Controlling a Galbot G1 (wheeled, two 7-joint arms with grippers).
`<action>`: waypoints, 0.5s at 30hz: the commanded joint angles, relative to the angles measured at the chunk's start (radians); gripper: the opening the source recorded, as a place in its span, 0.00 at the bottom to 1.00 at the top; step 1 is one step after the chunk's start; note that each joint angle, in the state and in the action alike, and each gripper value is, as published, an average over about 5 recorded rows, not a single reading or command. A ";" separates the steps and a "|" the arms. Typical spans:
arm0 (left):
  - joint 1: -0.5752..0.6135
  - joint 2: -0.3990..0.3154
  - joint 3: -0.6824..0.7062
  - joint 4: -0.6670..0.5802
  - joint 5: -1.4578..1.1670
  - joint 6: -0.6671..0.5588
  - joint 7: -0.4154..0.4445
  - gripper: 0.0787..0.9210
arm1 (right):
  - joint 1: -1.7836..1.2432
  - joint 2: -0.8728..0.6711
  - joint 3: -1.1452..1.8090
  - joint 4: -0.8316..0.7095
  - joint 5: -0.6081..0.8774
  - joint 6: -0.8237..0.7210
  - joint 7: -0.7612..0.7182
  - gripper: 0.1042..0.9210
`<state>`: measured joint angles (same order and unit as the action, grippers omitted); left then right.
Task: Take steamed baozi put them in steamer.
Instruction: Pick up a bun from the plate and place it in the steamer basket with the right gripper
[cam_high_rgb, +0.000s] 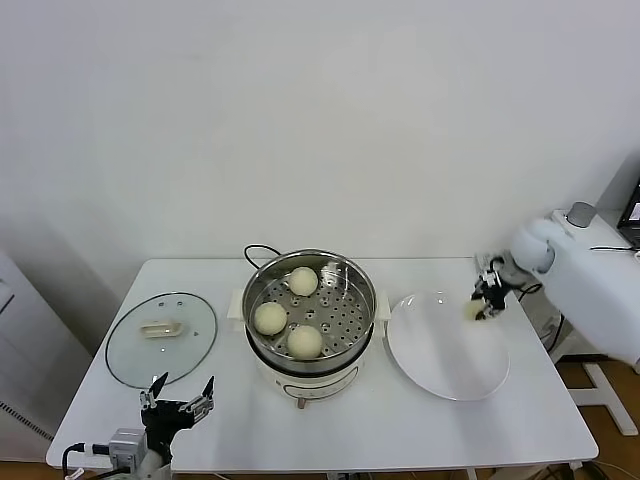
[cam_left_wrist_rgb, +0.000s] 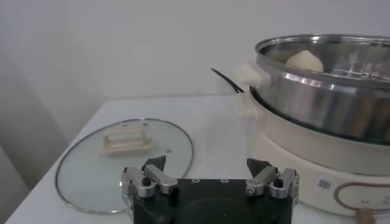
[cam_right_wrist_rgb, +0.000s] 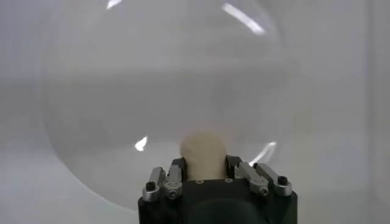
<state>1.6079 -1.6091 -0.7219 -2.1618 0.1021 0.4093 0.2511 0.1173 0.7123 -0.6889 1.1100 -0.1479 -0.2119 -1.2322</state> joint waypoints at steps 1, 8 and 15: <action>-0.012 -0.012 -0.005 -0.005 0.043 -0.002 -0.024 0.88 | 0.507 -0.013 -0.514 0.295 0.448 -0.270 0.012 0.38; -0.020 0.004 -0.013 -0.015 0.029 -0.004 -0.022 0.88 | 0.653 0.200 -0.627 0.293 0.650 -0.372 0.073 0.38; -0.019 0.005 -0.016 -0.024 0.022 -0.005 -0.022 0.88 | 0.633 0.370 -0.647 0.205 0.690 -0.401 0.097 0.37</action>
<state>1.5928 -1.6091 -0.7381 -2.1789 0.1207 0.4049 0.2347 0.5954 0.8676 -1.1675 1.3139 0.3320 -0.4973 -1.1701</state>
